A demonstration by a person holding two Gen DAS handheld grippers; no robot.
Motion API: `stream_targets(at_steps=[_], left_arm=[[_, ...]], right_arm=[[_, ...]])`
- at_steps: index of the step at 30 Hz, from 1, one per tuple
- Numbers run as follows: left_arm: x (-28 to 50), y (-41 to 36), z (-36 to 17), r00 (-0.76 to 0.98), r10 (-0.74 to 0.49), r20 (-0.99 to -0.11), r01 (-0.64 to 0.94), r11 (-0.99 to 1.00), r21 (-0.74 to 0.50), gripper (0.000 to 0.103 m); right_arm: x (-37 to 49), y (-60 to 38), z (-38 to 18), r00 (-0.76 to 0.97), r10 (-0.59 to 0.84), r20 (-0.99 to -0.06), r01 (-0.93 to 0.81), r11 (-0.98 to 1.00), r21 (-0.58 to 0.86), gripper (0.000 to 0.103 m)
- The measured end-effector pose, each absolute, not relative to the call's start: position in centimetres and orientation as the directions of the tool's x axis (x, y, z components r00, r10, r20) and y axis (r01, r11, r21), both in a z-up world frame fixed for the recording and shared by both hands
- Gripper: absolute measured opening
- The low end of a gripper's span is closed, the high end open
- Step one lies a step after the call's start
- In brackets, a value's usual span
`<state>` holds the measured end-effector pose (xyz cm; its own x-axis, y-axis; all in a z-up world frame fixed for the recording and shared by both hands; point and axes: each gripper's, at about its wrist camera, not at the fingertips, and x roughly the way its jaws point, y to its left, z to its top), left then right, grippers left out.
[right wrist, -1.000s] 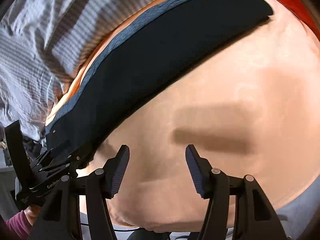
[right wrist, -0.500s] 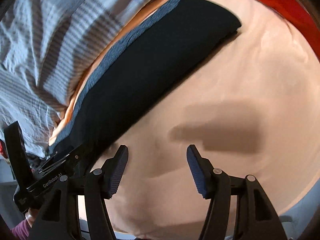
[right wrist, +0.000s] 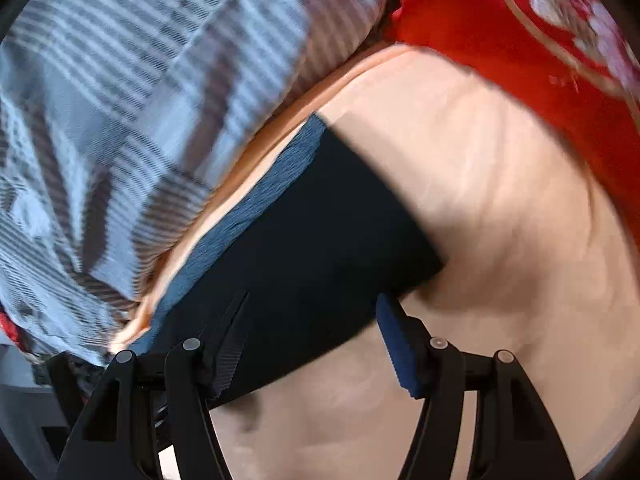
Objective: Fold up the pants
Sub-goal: 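Grasp the leg end with the right gripper and lift it toward the waistband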
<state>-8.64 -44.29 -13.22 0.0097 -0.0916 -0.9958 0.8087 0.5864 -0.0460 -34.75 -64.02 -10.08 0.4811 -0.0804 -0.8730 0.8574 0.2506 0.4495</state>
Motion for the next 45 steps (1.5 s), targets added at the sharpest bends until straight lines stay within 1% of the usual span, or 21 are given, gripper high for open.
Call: stream_targets(at_steps=[5,7,9,11,16,19,22,26,30,32,34,35,36,37,39,40,41,42,43,45], left_arm=[[-9.3,-44.9,-13.1,0.027,-0.094,-0.995,0.802,0.596,-0.034,0.089],[-9.4,-45.2,-12.8,0.038,-0.103,-0.994,0.8,0.599,-0.031,0.089],[-9.7,-46.4,-12.9,0.049,-0.107,-0.993,0.801,0.598,-0.024,0.089],[-10.0,-47.2,-12.8,0.061,-0.11,-0.992,0.803,0.596,-0.016,0.089],[-10.6,-48.4,-12.9,0.077,-0.109,-0.991,0.813,0.583,-0.001,0.089],[-10.8,-49.0,-13.1,0.082,-0.109,-0.991,0.81,0.586,0.003,0.089],[-10.2,-48.8,-13.2,0.094,-0.104,-0.99,0.806,0.592,0.014,0.089],[-9.3,-48.2,-12.7,0.104,-0.107,-0.989,0.795,0.606,0.018,0.089],[-8.1,-49.0,-11.7,0.139,-0.141,-0.98,0.768,0.64,0.017,0.089],[-7.2,-49.6,-11.6,0.154,-0.146,-0.977,0.747,0.665,0.018,0.089],[-5.9,-50.4,-11.7,0.201,-0.139,-0.97,0.713,0.699,0.047,0.089],[-5.3,-50.7,-11.8,0.222,-0.134,-0.966,0.693,0.718,0.06,0.089],[-4.9,-50.9,-12.0,0.231,-0.131,-0.964,0.678,0.732,0.063,0.089],[-4.4,-51.3,-12.6,0.238,-0.122,-0.964,0.656,0.751,0.067,0.089],[-4.1,-51.9,-14.0,0.247,-0.098,-0.964,0.645,0.759,0.088,0.089],[-4.1,-52.3,-15.1,0.253,-0.067,-0.965,0.65,0.751,0.118,0.089],[-4.3,-52.4,-16.2,0.249,-0.053,-0.967,0.66,0.74,0.129,0.091],[-4.5,-52.3,-16.3,0.278,-0.072,-0.958,0.657,0.742,0.135,0.095],[-4.6,-52.4,-16.3,0.299,-0.069,-0.952,0.661,0.734,0.155,0.096],[-4.9,-52.4,-16.2,0.313,-0.08,-0.946,0.684,0.71,0.166,0.097]], right_arm=[[-37.9,-64.8,-9.2,0.529,-0.132,-0.838,0.845,0.167,0.507,0.067],[-39.2,-64.4,-9.5,0.597,-0.103,-0.796,0.802,0.125,0.585,0.067],[-40.0,-63.6,-10.8,0.66,-0.045,-0.75,0.751,0.069,0.656,0.067],[-40.0,-62.7,-12.1,0.687,-0.019,-0.726,0.726,0.043,0.686,0.067],[-39.7,-62.6,-14.2,0.769,-0.037,-0.639,0.639,0.007,0.769,0.067],[-39.7,-63.0,-15.2,0.782,-0.046,-0.621,0.622,-0.008,0.783,0.067],[-39.8,-63.7,-15.3,0.818,-0.082,-0.569,0.569,-0.016,0.822,0.067],[-39.2,-64.4,-15.5,0.862,-0.103,-0.496,0.496,-0.026,0.868,0.07],[-37.0,-65.2,-15.3,0.873,-0.085,-0.48,0.482,0.001,0.876,0.072],[-36.0,-65.5,-15.6,0.868,-0.068,-0.491,0.493,0.008,0.87,0.072],[-35.2,-65.8,-15.7,0.862,-0.043,-0.505,0.506,0.016,0.863,0.071],[-35.0,-65.8,-15.6,0.857,-0.03,-0.514,0.515,0.014,0.857,0.068],[-34.9,-65.9,-15.7,0.855,-0.019,-0.519,0.519,0.009,0.855,0.06],[-34.9,-66.0,-15.9,0.851,-0.006,-0.525,0.525,-0.003,0.851,0.054],[-35.2,-66.1,-16.7,0.85,0.011,-0.527,0.527,-0.042,0.849,0.031],[-35.8,-66.2,-17.3,0.852,0.015,-0.524,0.523,-0.068,0.849,0.026],[-36.1,-66.2,-17.8,0.856,0.019,-0.517,0.516,-0.094,0.851,0.017],[-36.4,-66.1,-18.2,0.863,0.023,-0.504,0.503,-0.114,0.857,0.016],[-36.6,-66.1,-18.3,0.874,0.021,-0.485,0.483,-0.127,0.866,0.015],[-36.3,-65.9,-17.8,0.892,0.019,-0.451,0.45,-0.115,0.886,0.015]])
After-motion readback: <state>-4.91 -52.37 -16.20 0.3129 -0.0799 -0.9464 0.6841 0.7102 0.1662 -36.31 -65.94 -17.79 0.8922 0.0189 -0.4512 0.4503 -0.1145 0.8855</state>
